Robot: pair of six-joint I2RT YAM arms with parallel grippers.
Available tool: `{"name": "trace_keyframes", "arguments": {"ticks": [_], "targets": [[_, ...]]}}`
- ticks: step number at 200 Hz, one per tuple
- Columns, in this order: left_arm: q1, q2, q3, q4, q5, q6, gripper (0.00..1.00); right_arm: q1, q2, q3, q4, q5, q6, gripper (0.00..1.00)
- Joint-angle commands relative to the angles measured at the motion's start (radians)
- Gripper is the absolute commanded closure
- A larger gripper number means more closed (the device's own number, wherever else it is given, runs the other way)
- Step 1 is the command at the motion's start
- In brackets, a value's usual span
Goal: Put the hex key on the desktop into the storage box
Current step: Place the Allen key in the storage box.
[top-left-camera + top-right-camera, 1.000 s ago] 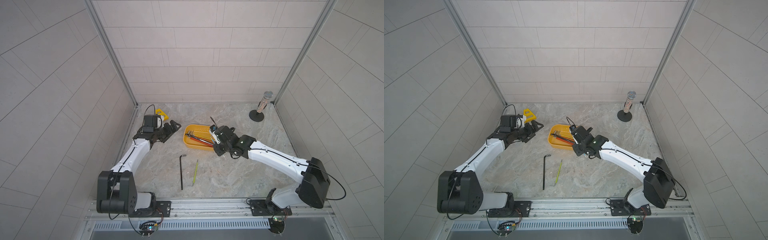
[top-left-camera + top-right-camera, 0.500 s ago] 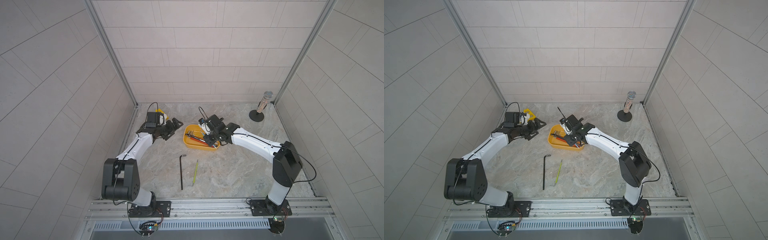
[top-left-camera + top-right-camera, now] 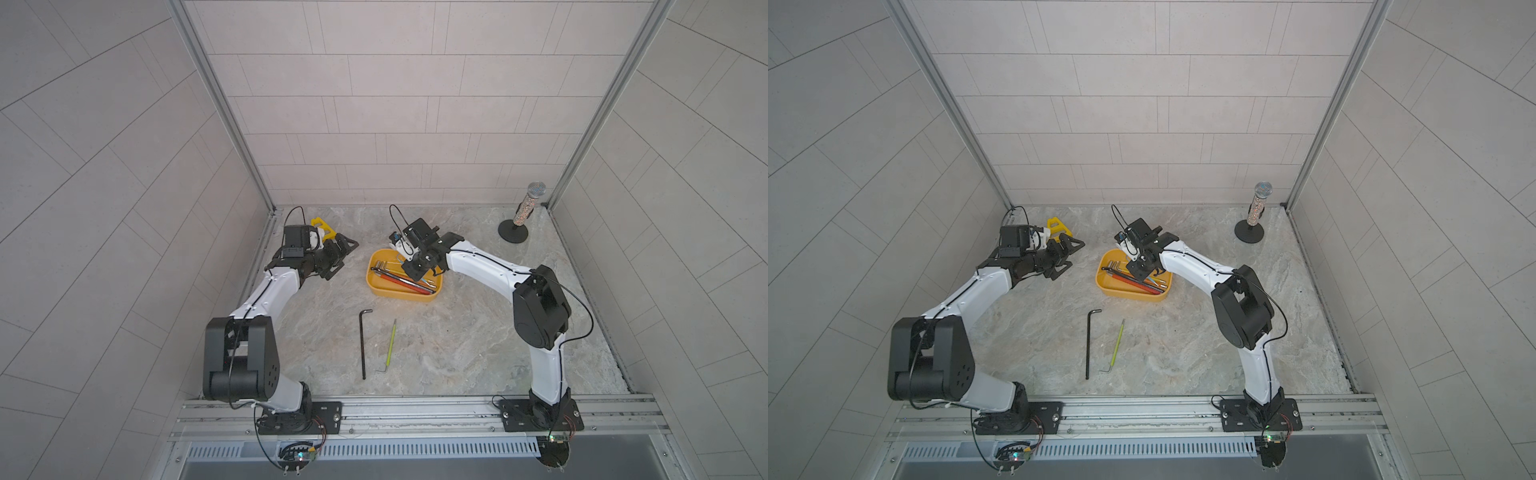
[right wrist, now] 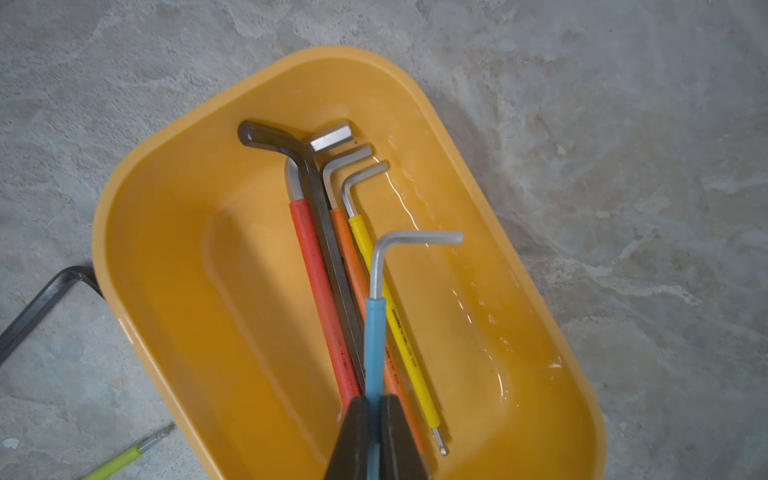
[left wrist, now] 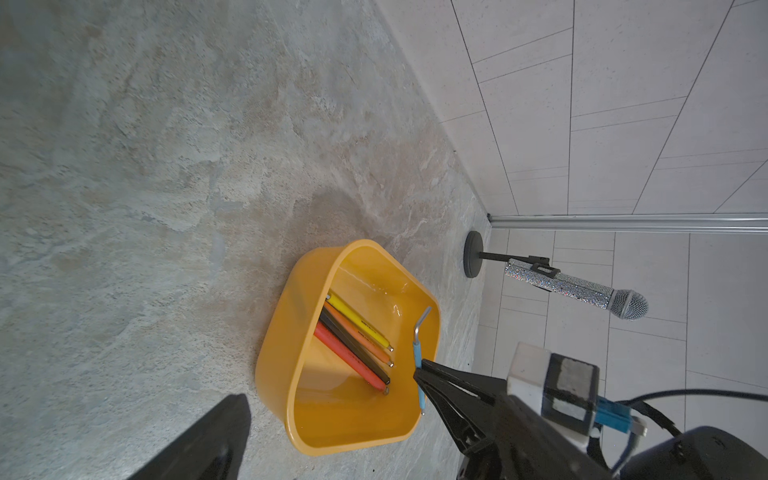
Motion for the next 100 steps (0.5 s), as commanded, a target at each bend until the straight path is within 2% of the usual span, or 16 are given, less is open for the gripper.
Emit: {"name": "trace_keyframes", "arguments": {"ticks": [1, 53, 100], "targets": [[0.006, -0.005, -0.014, 0.019, 0.011, -0.002, 0.01, -0.010, 0.033, 0.041, -0.030, 0.007, -0.050, 1.00], [0.008, 0.000, -0.013, 0.017, 0.006, 0.000, 0.01, -0.016, 0.109, 0.102, -0.035, -0.047, -0.104, 1.00], [0.008, 0.003, -0.014, 0.015, 0.000, 0.001, 0.02, -0.016, 0.174, 0.155, -0.063, -0.047, -0.105, 1.00]]}}
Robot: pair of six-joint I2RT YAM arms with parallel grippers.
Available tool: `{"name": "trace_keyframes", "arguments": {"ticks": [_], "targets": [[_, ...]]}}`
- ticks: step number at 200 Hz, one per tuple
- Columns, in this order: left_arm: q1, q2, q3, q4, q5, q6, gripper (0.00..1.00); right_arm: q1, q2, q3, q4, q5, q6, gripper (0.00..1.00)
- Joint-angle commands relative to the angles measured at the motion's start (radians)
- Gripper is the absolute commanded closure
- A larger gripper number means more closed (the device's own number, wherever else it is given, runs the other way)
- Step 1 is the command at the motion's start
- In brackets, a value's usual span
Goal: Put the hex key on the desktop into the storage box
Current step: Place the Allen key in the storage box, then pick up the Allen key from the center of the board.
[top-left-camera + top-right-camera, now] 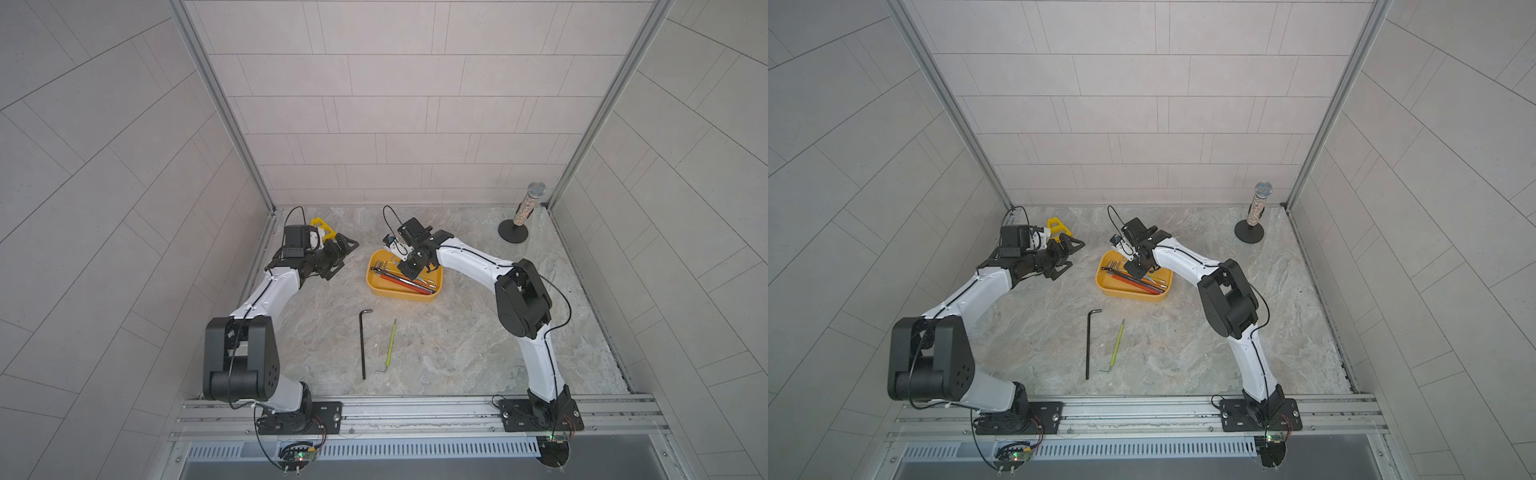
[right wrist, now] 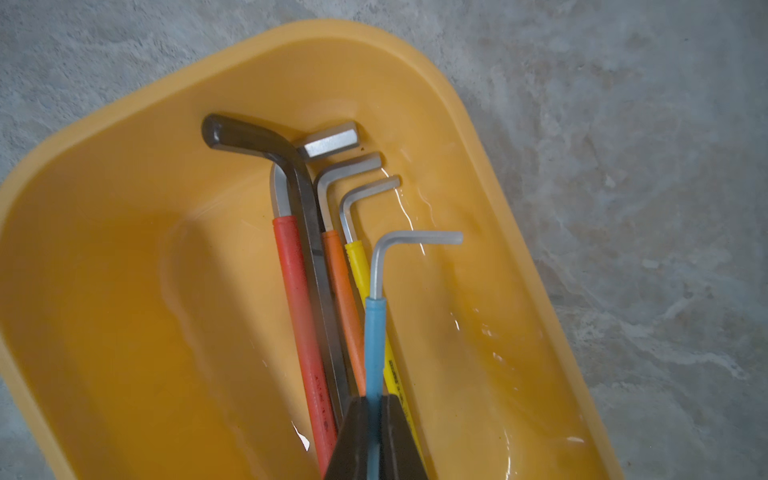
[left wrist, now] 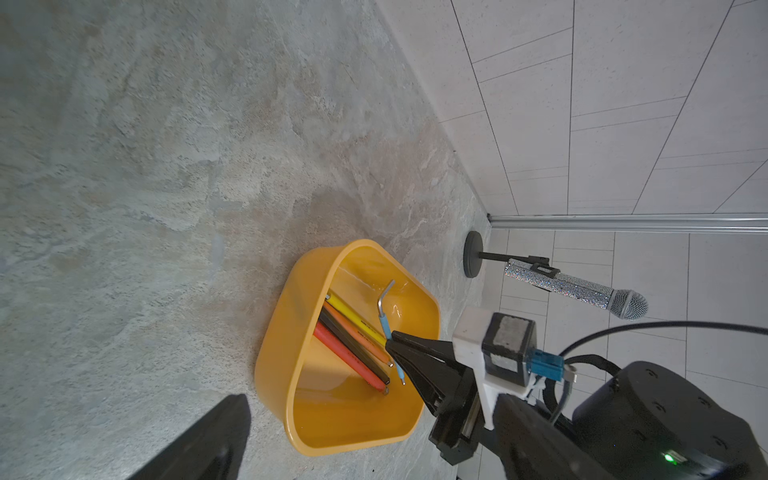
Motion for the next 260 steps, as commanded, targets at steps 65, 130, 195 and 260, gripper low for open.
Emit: {"name": "trace_keyframes", "arguments": {"ticks": [65, 130, 195, 260], "targets": [[0.006, -0.016, -0.007, -0.016, -0.024, 0.032, 0.02, -0.003, 0.034, 0.086, -0.089, 0.004, 0.085, 0.68], [0.016, -0.076, 0.003, -0.070, -0.075, 0.102, 0.01, -0.002, -0.100, 0.014, -0.102, 0.010, 0.190, 0.54], [0.110, -0.170, -0.068, -0.115, -0.076, 0.140, 0.02, 0.063, -0.393, -0.207, -0.087, 0.107, 0.432, 0.51], [0.133, -0.247, -0.107, -0.104, -0.133, 0.133, 0.02, 0.358, -0.481, -0.377, 0.006, 0.251, 0.715, 0.51]]}}
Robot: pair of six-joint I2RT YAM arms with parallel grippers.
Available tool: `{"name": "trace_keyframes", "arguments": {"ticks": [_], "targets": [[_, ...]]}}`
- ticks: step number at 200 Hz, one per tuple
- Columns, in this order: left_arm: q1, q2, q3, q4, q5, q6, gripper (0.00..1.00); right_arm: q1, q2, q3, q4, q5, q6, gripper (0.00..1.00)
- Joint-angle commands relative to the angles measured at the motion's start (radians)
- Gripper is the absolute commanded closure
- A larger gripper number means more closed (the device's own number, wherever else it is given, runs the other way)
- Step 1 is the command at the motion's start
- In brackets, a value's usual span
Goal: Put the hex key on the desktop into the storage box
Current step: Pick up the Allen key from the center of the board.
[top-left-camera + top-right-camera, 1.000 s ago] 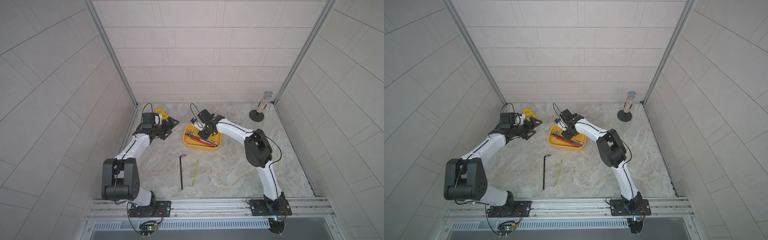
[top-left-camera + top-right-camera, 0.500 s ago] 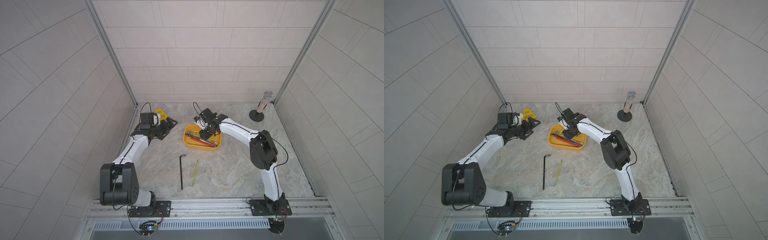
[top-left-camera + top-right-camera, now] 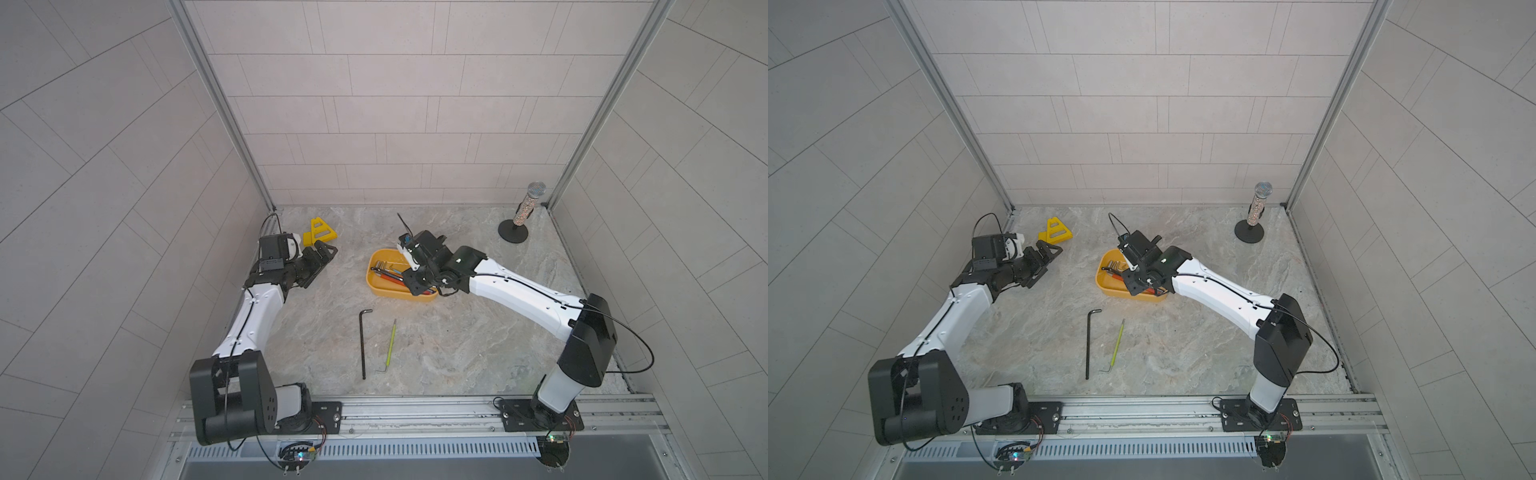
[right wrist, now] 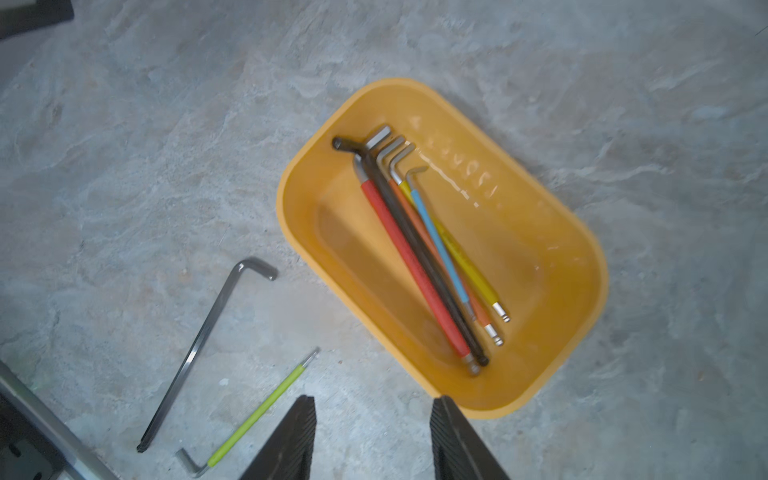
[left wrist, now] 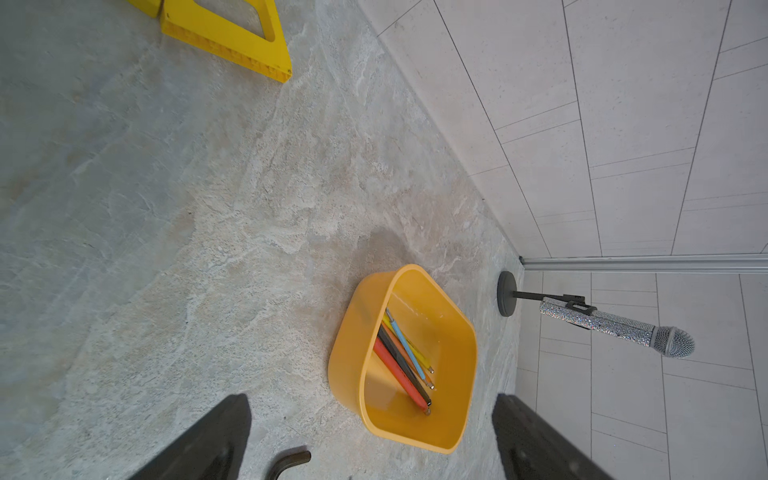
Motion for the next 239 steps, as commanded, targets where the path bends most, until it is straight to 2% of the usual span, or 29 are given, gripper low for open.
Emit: {"name": "trace_keyframes", "arguments": {"ticks": [1, 22, 62, 150, 239], "targets": [[0.009, -0.043, -0.021, 0.002, -0.035, 0.016, 0.02, 0.124, 0.004, -0.051, 0.053, 0.086, 0.159, 0.51], [0.019, -0.073, -0.033, 0.002, -0.056, 0.019, 0.01, 0.198, 0.055, -0.053, 0.071, 0.135, 0.252, 0.51], [0.032, -0.116, -0.052, 0.000, -0.079, 0.027, 0.01, 0.248, 0.131, -0.034, 0.086, 0.175, 0.403, 0.49], [0.075, -0.107, -0.057, 0.009, -0.070, -0.015, 0.00, 0.313, 0.340, 0.073, 0.106, 0.162, 0.454, 0.47], [0.120, -0.160, -0.085, 0.045, -0.094, -0.037, 0.00, 0.344, 0.449, 0.152, 0.114, 0.122, 0.474, 0.50]]}}
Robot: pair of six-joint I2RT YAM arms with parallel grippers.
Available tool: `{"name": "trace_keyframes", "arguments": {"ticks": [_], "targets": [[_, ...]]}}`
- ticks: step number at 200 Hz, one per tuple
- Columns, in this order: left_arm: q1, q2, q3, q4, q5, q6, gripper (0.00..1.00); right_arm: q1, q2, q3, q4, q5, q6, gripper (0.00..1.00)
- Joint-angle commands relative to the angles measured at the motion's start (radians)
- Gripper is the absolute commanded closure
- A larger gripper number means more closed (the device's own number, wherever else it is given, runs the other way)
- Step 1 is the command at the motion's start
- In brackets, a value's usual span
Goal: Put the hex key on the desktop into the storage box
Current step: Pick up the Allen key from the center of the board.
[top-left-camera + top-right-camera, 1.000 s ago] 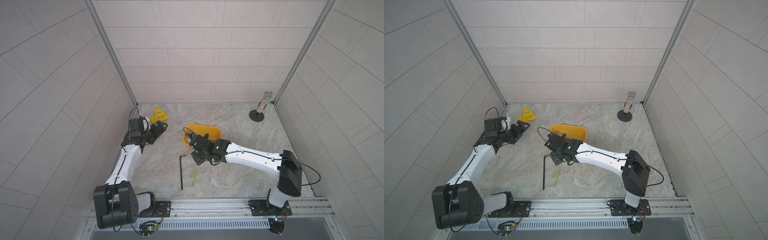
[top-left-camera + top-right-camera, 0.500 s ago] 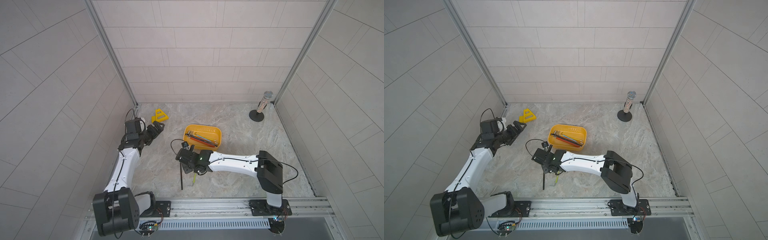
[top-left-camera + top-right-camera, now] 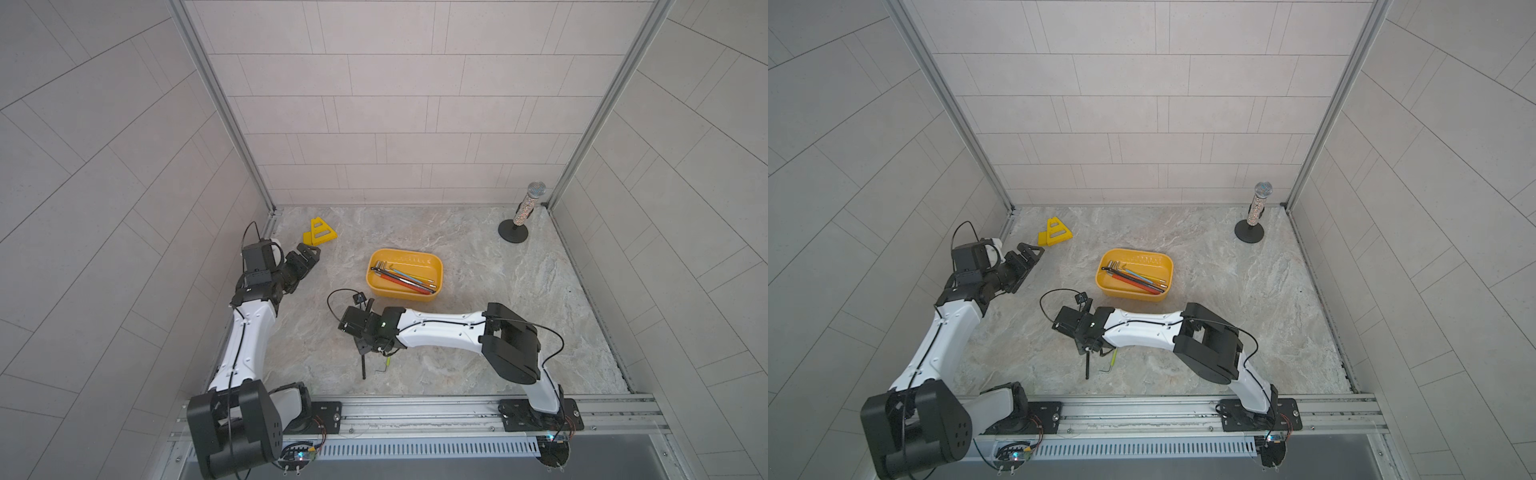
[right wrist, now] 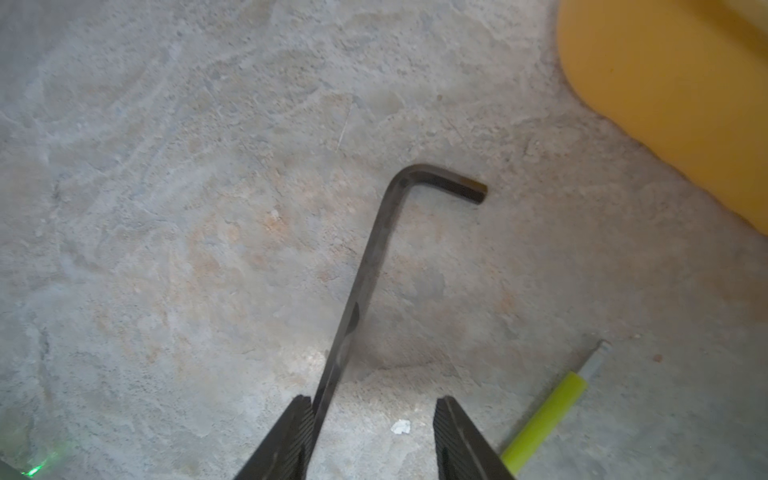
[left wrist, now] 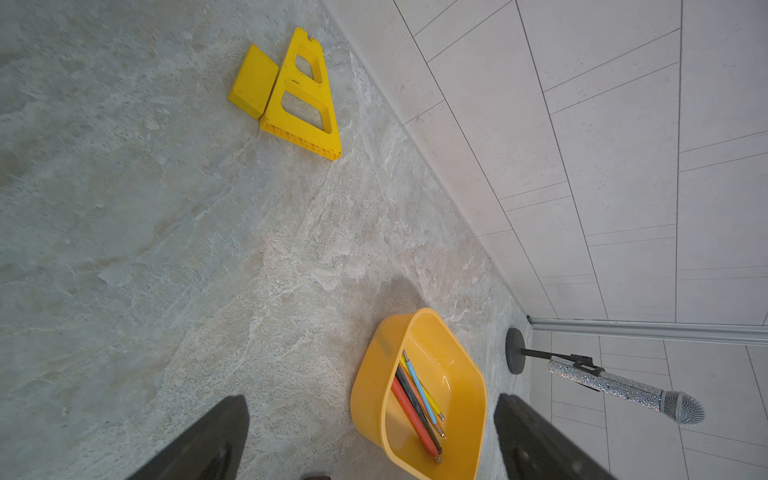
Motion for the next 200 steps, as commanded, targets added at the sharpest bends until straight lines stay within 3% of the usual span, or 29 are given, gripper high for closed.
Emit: {"name": "trace_keyframes", "arguments": {"ticks": [1, 107, 169, 200], "targets": [[0.014, -0.016, -0.013, 0.024, -0.012, -0.008, 0.00, 0.010, 0.040, 0.033, -0.008, -0.008, 0.016, 0.50], [0.041, -0.017, -0.029, 0.056, 0.009, -0.048, 0.00, 0.023, 0.128, 0.026, -0.019, -0.008, 0.033, 0.59], [0.041, -0.018, -0.033, 0.059, 0.009, -0.050, 0.00, 0.027, 0.149, 0.014, -0.009, -0.037, 0.024, 0.77], [0.042, -0.019, -0.034, 0.059, 0.008, -0.048, 0.00, 0.027, 0.152, 0.011, -0.009, -0.038, 0.028, 0.93]]}}
